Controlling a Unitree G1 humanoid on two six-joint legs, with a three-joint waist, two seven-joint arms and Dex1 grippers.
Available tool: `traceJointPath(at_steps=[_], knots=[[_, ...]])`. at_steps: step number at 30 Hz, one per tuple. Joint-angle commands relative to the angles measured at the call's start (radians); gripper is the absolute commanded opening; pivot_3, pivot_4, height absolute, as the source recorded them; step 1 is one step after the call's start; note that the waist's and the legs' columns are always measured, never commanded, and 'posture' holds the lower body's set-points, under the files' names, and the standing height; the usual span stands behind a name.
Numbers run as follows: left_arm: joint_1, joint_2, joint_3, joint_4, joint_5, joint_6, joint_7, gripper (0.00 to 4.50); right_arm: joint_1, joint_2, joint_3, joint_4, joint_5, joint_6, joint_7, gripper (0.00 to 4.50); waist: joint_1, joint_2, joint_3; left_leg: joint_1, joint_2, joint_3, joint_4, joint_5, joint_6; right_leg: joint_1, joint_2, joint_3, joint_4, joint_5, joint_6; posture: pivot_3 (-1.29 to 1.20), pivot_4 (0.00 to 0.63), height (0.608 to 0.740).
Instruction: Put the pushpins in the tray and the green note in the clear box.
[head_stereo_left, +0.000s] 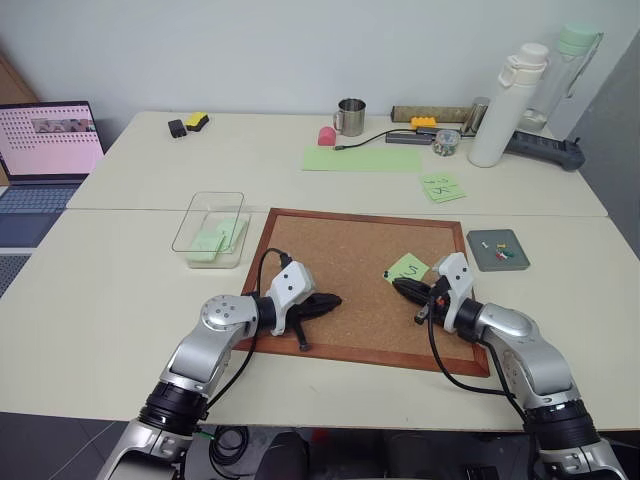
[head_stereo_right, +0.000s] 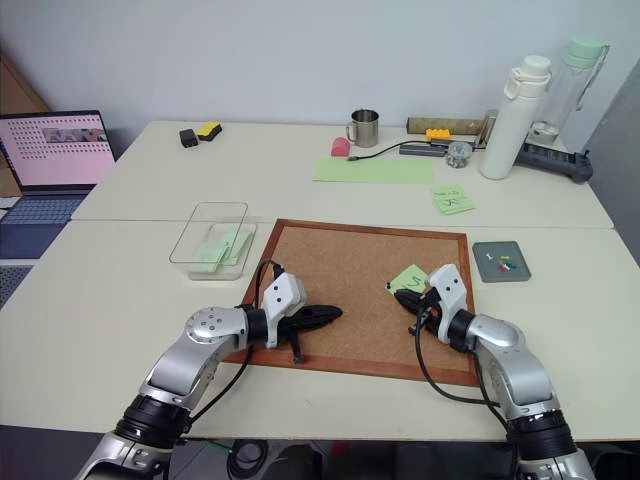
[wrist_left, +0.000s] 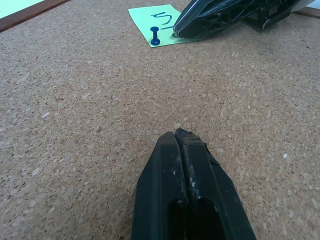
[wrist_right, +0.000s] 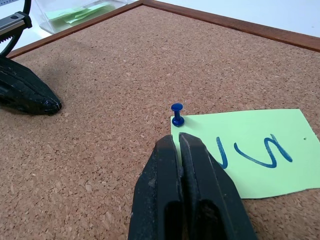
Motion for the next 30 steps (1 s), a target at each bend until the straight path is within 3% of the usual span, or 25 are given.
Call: traceJointPath(at_steps=[1, 16, 19, 23, 30], knots=[[0.015, 0.013, -0.011, 0.006, 0.009, 0.025, -0.004, 0.0, -0.004, -0.006, -0.06, -0.088, 0.043, 0.016, -0.013, 0.06, 0.0, 0.0, 0.0, 0.0, 0.0, 0.0, 0.0, 0.0, 0.0, 0.0, 0.0, 0.0, 0.0, 0.0, 0.0, 0.0, 0.15, 0.74], [-0.003, 0.009, -0.018, 0.026, 0.011, 0.027, -0.018, 0.0, -0.027, 0.02, -0.215, -0.166, 0.201, 0.116, -0.093, 0.06, 0.0, 0.0, 0.0, -0.001, 0.0, 0.0, 0.0, 0.0, 0.0, 0.0, 0.0, 0.0, 0.0, 0.0, 0.0, 0.0, 0.15, 0.74], [-0.003, 0.014, -0.014, 0.026, 0.011, 0.028, -0.021, 0.0, -0.071, 0.023, -0.341, -0.102, 0.238, 0.115, -0.176, 0.06, 0.001, 0.0, 0.0, -0.001, 0.0, 0.0, 0.0, 0.0, 0.0, 0.0, 0.0, 0.0, 0.0, 0.0, 0.0, 0.0, 0.15, 0.74], [0.002, 0.019, -0.014, 0.021, 0.01, 0.03, -0.022, 0.0, -0.122, -0.052, -0.436, 0.052, 0.175, 0.063, -0.236, 0.06, 0.001, 0.0, 0.0, -0.001, 0.0, 0.001, 0.0, 0.0, 0.0, 0.0, -0.001, 0.0, 0.0, 0.0, 0.0, 0.0, 0.15, 0.74], [0.004, 0.02, -0.016, 0.018, 0.01, 0.029, -0.023, 0.0, -0.174, -0.167, -0.415, 0.316, 0.054, 0.004, -0.243, 0.06, -0.002, 0.001, 0.0, 0.0, 0.0, 0.002, -0.001, 0.0, 0.0, 0.0, 0.0, 0.001, 0.0, 0.0, 0.0, 0.0, 0.15, 0.74]])
